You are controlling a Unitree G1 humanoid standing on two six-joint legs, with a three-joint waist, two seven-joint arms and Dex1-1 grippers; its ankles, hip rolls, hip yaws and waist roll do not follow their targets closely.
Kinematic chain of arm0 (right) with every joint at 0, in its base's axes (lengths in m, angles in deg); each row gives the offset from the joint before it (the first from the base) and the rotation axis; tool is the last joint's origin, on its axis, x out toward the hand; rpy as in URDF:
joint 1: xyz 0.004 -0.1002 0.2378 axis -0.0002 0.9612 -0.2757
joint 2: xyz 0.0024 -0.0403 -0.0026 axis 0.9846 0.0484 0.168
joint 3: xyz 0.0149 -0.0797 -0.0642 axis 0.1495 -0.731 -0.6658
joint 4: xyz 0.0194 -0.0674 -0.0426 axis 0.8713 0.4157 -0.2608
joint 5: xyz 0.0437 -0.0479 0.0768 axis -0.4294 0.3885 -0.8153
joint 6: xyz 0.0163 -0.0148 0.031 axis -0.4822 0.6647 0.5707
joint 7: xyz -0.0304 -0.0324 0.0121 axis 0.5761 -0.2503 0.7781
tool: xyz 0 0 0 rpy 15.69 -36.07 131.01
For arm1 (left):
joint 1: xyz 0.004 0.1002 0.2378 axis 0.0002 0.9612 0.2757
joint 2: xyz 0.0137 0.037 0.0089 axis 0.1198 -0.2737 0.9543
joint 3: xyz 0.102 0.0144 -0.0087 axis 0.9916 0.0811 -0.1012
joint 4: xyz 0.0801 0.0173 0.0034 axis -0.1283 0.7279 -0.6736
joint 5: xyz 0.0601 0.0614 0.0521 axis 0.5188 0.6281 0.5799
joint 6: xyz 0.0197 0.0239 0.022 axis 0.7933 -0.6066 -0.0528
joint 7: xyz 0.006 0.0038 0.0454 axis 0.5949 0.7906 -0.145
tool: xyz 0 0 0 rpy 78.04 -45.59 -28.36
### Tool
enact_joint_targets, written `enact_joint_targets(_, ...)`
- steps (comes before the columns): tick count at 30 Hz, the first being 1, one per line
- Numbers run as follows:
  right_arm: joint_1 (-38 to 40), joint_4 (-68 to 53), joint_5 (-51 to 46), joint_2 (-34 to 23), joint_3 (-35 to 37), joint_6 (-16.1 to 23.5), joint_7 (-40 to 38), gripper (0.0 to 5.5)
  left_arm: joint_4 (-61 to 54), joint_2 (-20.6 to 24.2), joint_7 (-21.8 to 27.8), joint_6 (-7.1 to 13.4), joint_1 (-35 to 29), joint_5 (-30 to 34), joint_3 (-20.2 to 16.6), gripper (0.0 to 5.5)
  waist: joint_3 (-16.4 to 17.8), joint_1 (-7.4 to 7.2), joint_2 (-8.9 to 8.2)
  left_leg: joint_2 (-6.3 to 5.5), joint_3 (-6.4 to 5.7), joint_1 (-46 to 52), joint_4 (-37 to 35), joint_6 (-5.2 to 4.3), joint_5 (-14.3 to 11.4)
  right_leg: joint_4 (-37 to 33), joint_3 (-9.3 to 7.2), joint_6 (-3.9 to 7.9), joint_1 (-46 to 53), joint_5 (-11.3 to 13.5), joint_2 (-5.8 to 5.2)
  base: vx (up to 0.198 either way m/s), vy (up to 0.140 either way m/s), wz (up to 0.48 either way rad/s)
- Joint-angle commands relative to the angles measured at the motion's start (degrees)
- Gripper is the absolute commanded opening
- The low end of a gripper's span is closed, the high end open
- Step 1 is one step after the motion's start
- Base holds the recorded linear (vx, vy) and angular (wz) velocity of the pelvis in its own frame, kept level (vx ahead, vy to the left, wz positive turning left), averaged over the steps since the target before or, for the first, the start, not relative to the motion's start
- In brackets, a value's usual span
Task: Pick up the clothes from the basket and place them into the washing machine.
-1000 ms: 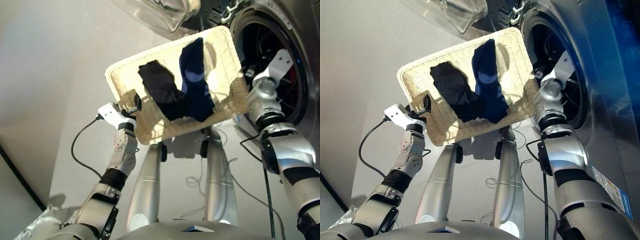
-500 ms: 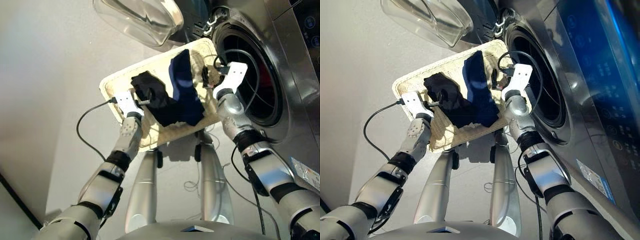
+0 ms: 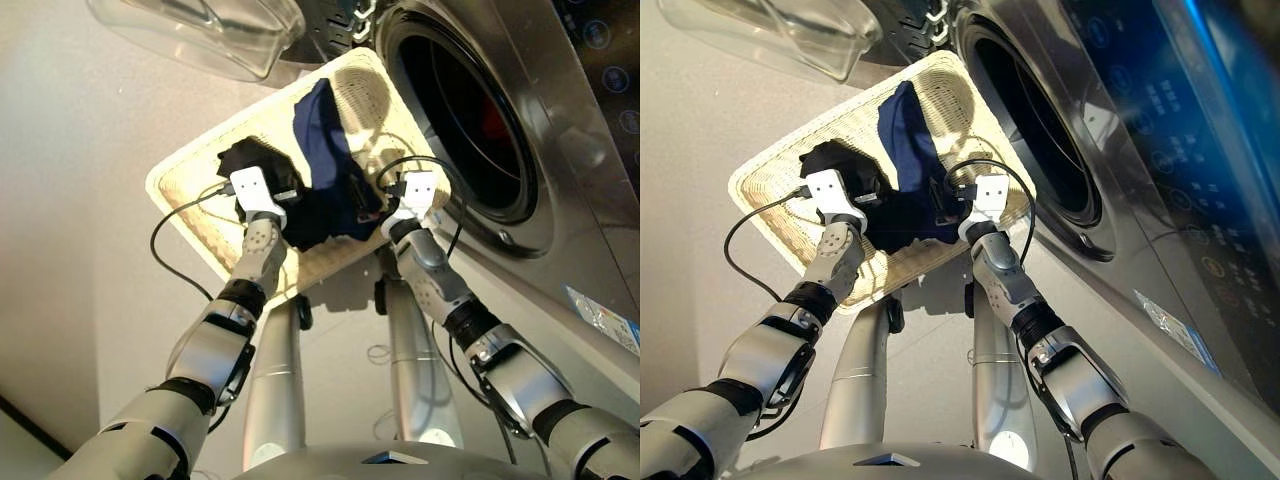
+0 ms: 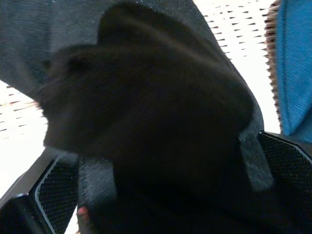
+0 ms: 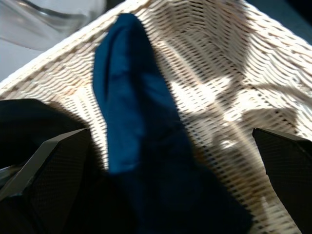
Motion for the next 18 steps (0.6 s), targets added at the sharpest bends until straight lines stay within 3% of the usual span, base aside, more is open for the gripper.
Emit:
enact_joint_targets(1,-2.98,-7.78,1.78,1.37,-2.10,3.65,1.07,5.50,3.13,2.57,-0.21,0.46,-4.31,-2.21,-2.41,5.50,2.93,-2.00,-1.71,-1.40,-2.05,-2.93,2.46,3.44,-1.99,2.17,-4.43,1.00,-0.90,-0.85,3.15,0.000,0.000,0.000)
enact_joint_targets(2,-2.99,-7.81,1.80,1.38,-2.12,3.63,1.04,5.50,3.16,2.59,-0.18,0.46,-4.33,-2.22,-2.44,4.92,2.89,-2.02,-1.70,-1.38,-2.05,-3.03,2.55,3.45,-2.03,2.23,-4.43,1.00,-0.99,-0.87,3.16,0.000,0.000,0.000)
enact_joint_targets(4,-3.20,-8.25,3.33,0.80,-1.76,3.62,0.32,5.50,2.96,3.34,-0.83,0.75,-4.73,-2.42,-3.29,1.47,2.86,-2.41,-2.02,-1.23,-2.18,-4.11,3.43,3.50,-2.32,3.27,-4.66,1.00,-1.93,-1.03,3.37,0.000,0.000,0.000)
enact_joint_targets(5,-3.18,-8.29,3.36,0.81,-1.76,3.60,0.29,5.50,2.92,3.33,-0.86,0.74,-4.72,-2.40,-3.28,0.00,2.82,-2.41,-2.00,-1.23,-2.19,-4.17,3.48,3.50,-2.34,3.30,-4.67,1.00,-1.98,-1.05,3.36,0.000,0.000,0.000)
enact_joint_targets(14,-2.06,-5.55,5.96,1.01,-0.46,3.55,0.35,5.50,-2.24,1.39,-0.70,3.32,-1.59,-3.50,-2.60,0.00,0.81,-1.85,-1.10,-1.94,-2.93,-3.25,1.65,3.27,-1.65,2.08,-5.64,0.69,-1.00,-0.73,2.32,0.000,0.000,0.000)
enact_joint_targets(18,-4.14,-3.71,22.22,-1.97,-2.31,1.56,-3.28,5.50,-8.27,0.65,0.47,5.74,0.87,-5.34,-2.03,0.00,0.15,-0.69,-0.72,-2.27,-3.24,1.24,-3.39,2.60,-0.11,-1.81,-6.21,0.77,3.49,0.06,1.38,0.000,0.000,0.000)
